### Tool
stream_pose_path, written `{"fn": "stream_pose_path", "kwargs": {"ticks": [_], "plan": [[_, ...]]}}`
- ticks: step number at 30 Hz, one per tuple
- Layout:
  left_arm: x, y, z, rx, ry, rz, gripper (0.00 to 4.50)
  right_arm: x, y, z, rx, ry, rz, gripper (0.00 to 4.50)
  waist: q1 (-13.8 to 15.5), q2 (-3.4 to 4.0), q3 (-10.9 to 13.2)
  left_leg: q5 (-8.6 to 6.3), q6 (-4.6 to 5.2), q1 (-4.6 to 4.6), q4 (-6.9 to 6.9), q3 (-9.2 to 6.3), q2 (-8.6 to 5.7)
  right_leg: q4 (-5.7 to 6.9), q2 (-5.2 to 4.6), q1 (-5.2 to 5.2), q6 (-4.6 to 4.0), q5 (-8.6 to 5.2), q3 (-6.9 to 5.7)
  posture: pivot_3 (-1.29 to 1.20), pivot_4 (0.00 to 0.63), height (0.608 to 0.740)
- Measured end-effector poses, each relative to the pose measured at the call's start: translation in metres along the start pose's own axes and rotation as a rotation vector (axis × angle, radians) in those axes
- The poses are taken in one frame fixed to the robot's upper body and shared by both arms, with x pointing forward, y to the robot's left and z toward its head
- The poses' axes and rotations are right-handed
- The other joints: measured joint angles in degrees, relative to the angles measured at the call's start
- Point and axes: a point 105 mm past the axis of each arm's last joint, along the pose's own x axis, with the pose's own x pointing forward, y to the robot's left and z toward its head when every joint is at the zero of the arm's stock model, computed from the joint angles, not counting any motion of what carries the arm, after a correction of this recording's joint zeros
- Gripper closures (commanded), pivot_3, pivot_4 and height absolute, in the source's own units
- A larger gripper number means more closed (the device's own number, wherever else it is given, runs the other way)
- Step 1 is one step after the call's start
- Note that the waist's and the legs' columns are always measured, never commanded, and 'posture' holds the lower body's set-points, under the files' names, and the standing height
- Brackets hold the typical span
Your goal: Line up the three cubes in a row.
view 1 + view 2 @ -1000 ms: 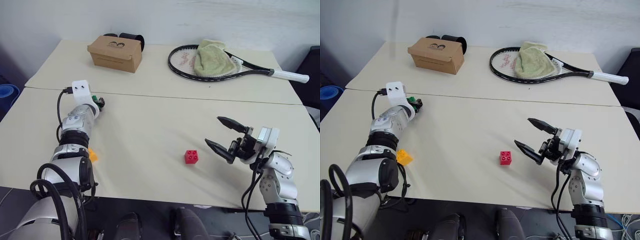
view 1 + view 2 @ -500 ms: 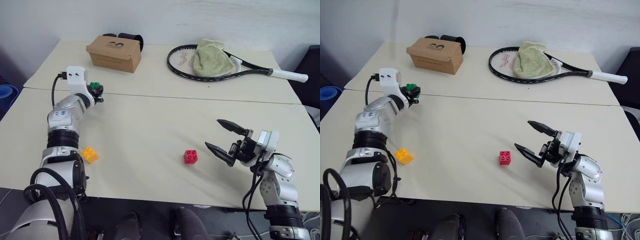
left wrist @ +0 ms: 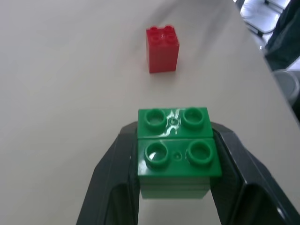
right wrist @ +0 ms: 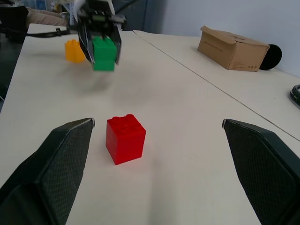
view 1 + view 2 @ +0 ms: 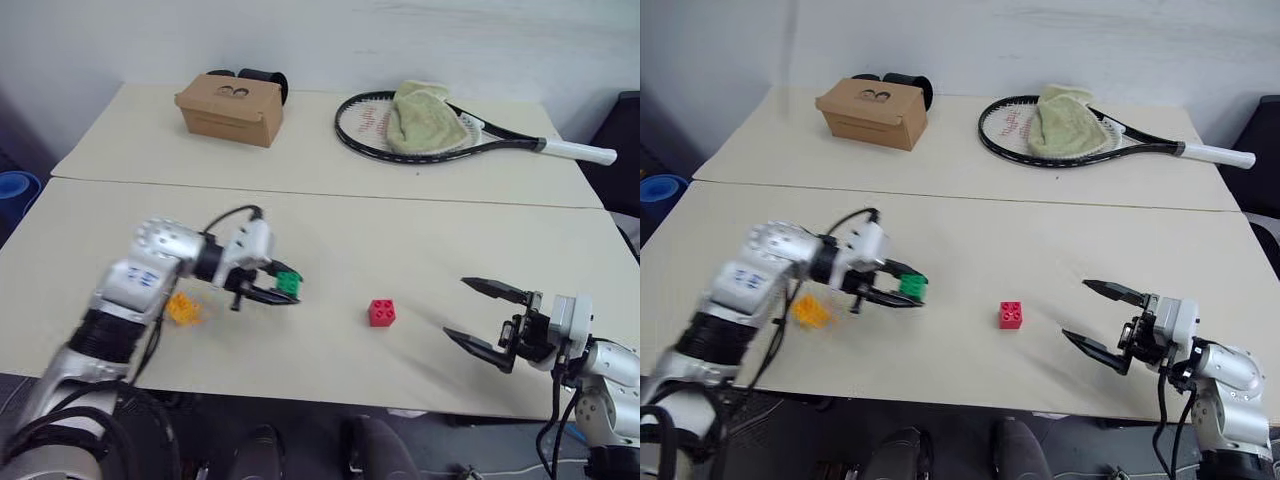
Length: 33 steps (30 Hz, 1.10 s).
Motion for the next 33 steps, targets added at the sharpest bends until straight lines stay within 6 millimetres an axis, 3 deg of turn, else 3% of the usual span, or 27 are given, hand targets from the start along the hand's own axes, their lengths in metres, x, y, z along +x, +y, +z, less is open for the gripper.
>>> {"fn": "stream_pose_path", "kwargs": {"ticks": [3,16,22,24,28,33], "plan": [[0.017,0.0,-0.009,0.019,0.028,-0.032,2.98,0.005,0.004,0.006,-0.001,-0.004,0.004,0.0,-0.3,-0.01,0.0,0.03,-0.12,0.01,-0.05,0.04,0.05,0.0,0.04,-0.09,0.01,0.0,0.08,0.0,0.15,0.74],[0.028,-0.008,-0.018,0.058,0.065,-0.062,2.98,0.013,0.008,0.015,0.008,-0.003,-0.007,0.0,0.1,-0.01,0.0,-0.13,0.17,0.01,0.02,0.05,0.01,0.0,-0.04,-0.07,0.03,0.01,0.1,0.0,0.15,0.74],[0.029,-0.006,-0.022,0.068,0.078,-0.036,1.2,0.019,0.009,0.015,0.011,-0.014,0.015,0.0,0.1,-0.01,0.0,-0.15,0.19,0.0,0.04,0.04,0.03,0.0,-0.02,-0.06,0.04,0.01,0.1,0.0,0.15,0.74],[0.021,-0.001,-0.017,0.09,0.07,0.004,0.6,0.021,0.009,0.014,0.014,-0.017,0.029,0.0,0.0,-0.01,0.0,-0.15,0.19,0.01,0.03,0.05,0.03,0.01,-0.02,-0.06,0.04,0.01,0.1,0.0,0.15,0.74],[-0.007,-0.001,-0.002,0.143,0.07,0.052,0.6,0.022,0.007,0.014,0.014,-0.023,0.044,0.0,-0.2,-0.01,0.0,-0.14,0.18,0.03,0.0,0.07,0.2,0.03,-0.02,-0.07,0.04,0.01,0.1,0.0,0.15,0.74],[-0.058,-0.023,0.006,0.124,0.07,0.095,0.6,0.026,0.005,0.013,0.021,-0.04,0.081,0.0,-0.5,0.01,0.0,-0.15,0.18,0.08,-0.01,0.17,0.39,0.03,-0.02,-0.07,0.03,0.01,0.11,0.0,0.15,0.74]]}}
